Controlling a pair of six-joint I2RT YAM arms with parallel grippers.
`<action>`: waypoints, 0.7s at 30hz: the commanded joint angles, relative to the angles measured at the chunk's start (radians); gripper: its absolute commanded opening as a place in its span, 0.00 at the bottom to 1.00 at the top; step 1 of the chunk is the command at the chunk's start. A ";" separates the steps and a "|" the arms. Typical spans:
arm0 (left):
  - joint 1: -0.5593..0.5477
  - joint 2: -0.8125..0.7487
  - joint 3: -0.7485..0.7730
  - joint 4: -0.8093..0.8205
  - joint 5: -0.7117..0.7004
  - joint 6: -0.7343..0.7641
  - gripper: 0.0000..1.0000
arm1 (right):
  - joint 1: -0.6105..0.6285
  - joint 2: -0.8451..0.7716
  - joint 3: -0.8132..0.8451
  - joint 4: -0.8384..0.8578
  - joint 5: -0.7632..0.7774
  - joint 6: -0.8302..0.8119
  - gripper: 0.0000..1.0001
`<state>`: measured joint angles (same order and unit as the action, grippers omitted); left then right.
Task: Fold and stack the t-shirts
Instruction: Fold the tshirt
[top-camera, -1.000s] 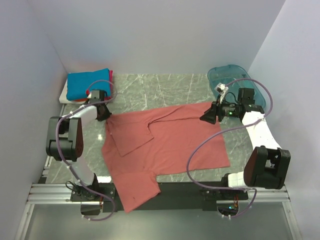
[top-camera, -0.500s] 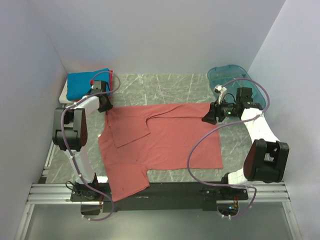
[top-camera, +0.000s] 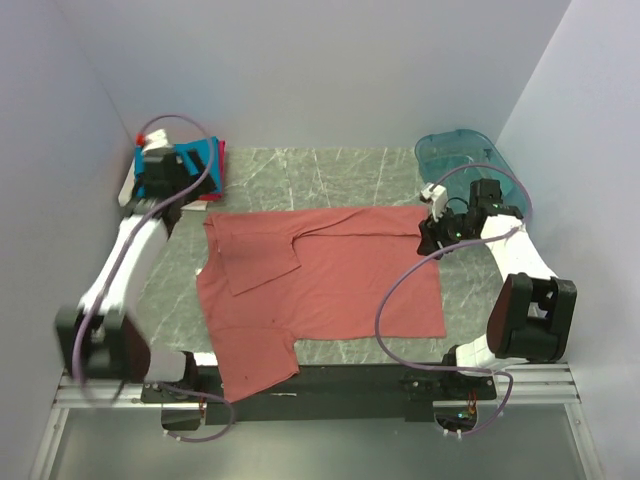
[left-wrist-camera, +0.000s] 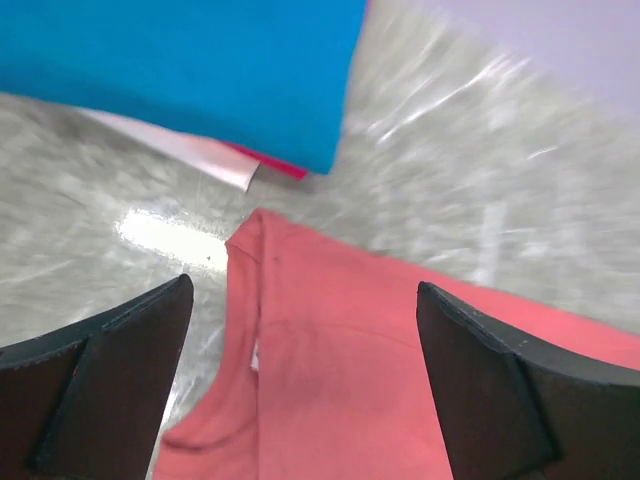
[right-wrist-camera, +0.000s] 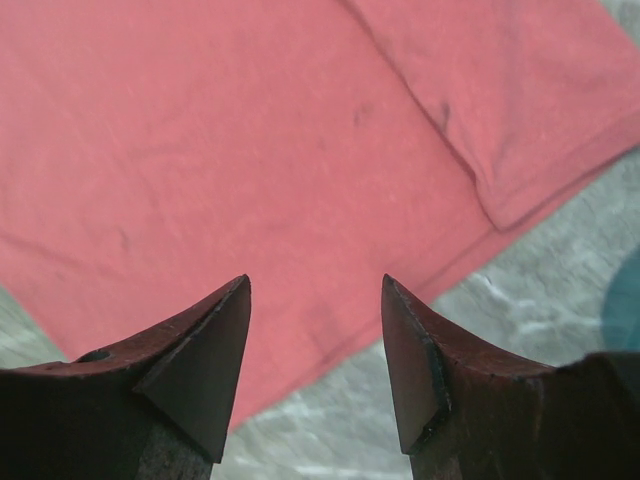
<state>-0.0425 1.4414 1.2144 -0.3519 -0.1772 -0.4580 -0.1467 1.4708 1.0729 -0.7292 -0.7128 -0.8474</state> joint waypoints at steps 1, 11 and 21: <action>0.026 -0.211 -0.120 -0.001 0.042 -0.025 0.99 | 0.002 -0.018 -0.019 -0.050 0.108 -0.133 0.61; 0.038 -0.542 -0.513 -0.038 0.193 -0.212 0.99 | 0.001 0.029 -0.088 0.003 0.358 0.007 0.57; 0.038 -0.562 -0.644 -0.061 0.030 -0.491 0.88 | -0.001 0.181 -0.055 0.073 0.378 0.159 0.57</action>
<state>-0.0071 0.9173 0.5758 -0.4385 -0.0742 -0.8406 -0.1467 1.6295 0.9813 -0.6865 -0.3435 -0.7437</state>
